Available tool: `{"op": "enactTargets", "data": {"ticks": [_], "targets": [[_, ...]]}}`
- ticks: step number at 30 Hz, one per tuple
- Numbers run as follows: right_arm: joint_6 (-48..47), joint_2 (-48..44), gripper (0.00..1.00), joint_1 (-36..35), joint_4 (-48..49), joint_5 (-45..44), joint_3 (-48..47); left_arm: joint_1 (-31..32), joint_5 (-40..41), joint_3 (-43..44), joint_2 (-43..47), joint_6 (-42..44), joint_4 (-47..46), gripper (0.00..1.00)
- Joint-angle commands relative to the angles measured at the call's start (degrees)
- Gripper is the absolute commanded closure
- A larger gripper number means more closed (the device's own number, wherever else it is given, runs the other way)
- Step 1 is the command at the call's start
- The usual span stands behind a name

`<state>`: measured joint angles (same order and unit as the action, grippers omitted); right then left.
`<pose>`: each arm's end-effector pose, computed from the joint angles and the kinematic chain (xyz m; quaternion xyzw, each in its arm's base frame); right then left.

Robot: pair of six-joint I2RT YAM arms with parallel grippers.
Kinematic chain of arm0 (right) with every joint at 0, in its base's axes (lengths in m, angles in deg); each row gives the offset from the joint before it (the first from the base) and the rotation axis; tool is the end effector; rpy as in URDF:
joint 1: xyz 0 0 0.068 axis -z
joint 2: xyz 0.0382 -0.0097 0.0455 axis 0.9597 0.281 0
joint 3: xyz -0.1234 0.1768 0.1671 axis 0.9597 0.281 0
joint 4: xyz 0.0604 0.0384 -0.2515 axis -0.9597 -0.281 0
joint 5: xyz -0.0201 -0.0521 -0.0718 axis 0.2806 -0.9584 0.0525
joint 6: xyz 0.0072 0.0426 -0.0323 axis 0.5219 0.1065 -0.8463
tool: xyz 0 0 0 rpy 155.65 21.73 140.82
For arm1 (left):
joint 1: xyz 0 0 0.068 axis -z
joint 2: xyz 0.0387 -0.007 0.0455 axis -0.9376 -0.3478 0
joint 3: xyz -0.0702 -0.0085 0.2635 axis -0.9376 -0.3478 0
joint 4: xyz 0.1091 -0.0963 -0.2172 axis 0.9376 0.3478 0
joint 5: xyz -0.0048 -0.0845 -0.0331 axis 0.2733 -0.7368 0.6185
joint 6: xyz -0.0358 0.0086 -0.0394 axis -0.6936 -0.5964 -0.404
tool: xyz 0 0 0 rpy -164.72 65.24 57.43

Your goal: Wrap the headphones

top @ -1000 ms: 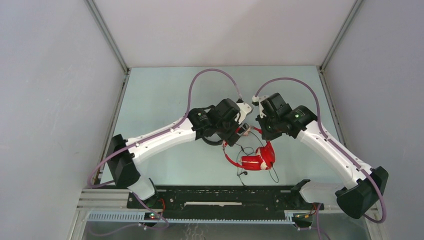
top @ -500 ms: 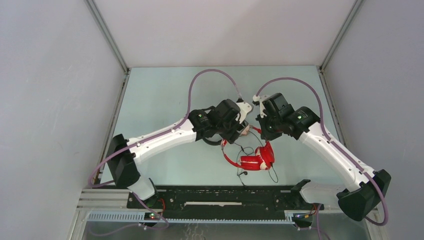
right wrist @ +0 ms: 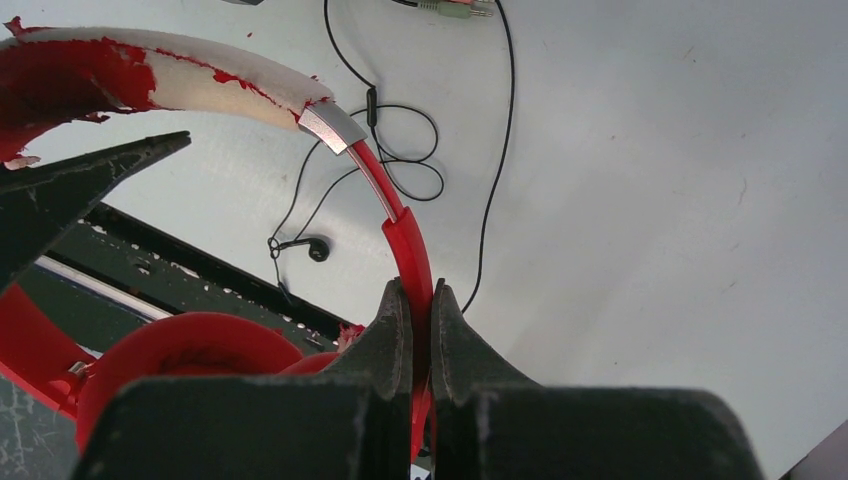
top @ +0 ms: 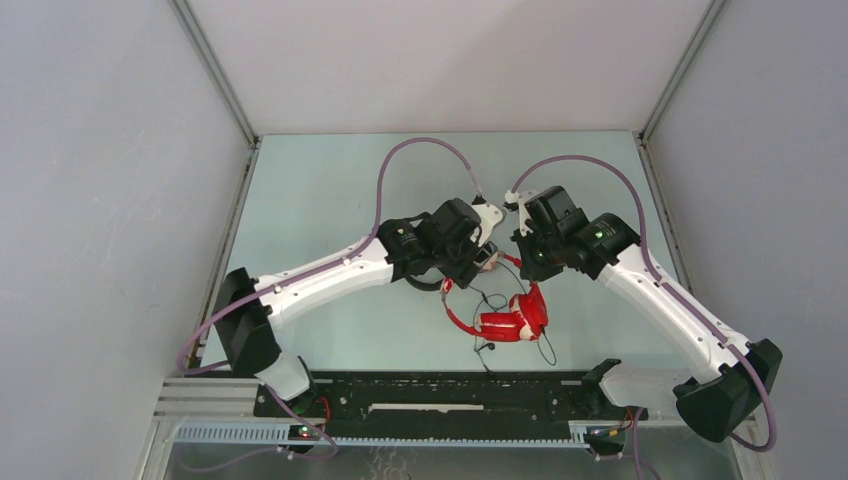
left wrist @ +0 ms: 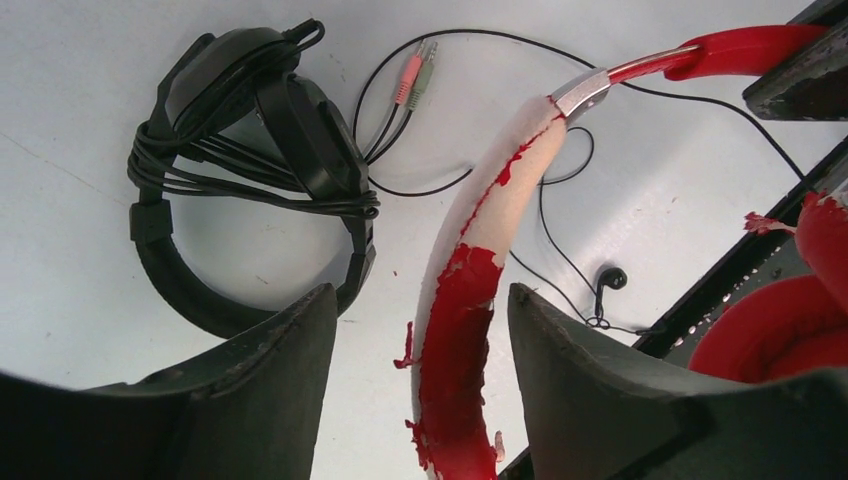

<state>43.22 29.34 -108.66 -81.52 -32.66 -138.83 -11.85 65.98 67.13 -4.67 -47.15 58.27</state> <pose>0.1837 0.1281 0.3305 -0.2492 0.9309 0.0862 0.2528 0.1905 -0.2945 0.3100 0.3823 0.8488 -0.1448 0.3353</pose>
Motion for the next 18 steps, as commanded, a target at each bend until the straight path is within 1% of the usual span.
{"op": "enactTargets", "data": {"ticks": [1, 3, 5, 6, 12, 15, 16, 18], "targets": [[1.2, -1.9, 1.00, -0.3, 1.1, 0.6, -2.0, 0.2, 1.6, -1.3, 0.9, -0.8, -0.5, 0.34], [1.3, -1.8, 1.00, -0.2, 1.2, 0.6, -2.0, 0.2, 1.3, -2.5, 2.1, -1.3, -1.6, 0.40], [1.3, -1.8, 1.00, -0.3, 1.3, 0.6, -1.7, 0.2, 1.1, -3.7, 2.9, -1.7, -2.8, 0.53], [1.4, -2.0, 1.00, -0.2, 1.4, 0.6, -1.6, 0.2, 1.0, -4.1, 3.1, -1.8, -3.0, 0.55], [1.5, -2.6, 1.00, -0.1, 1.6, 0.6, -1.3, 0.2, 0.8, -3.8, 2.6, -2.1, -2.7, 0.52], [1.6, -2.6, 1.00, -0.1, 1.6, 0.6, -1.3, 0.2, 0.7, -3.8, 3.5, -2.3, -4.0, 0.57], [1.5, -2.6, 1.00, -0.1, 1.7, 0.6, -1.3, 0.2, 0.8, -3.8, 3.6, -2.4, -4.1, 0.61], [1.6, -2.4, 1.00, -0.1, 1.6, 0.6, -1.3, 0.2, 1.0, -3.2, 3.4, -2.2, -3.9, 0.81]]}}
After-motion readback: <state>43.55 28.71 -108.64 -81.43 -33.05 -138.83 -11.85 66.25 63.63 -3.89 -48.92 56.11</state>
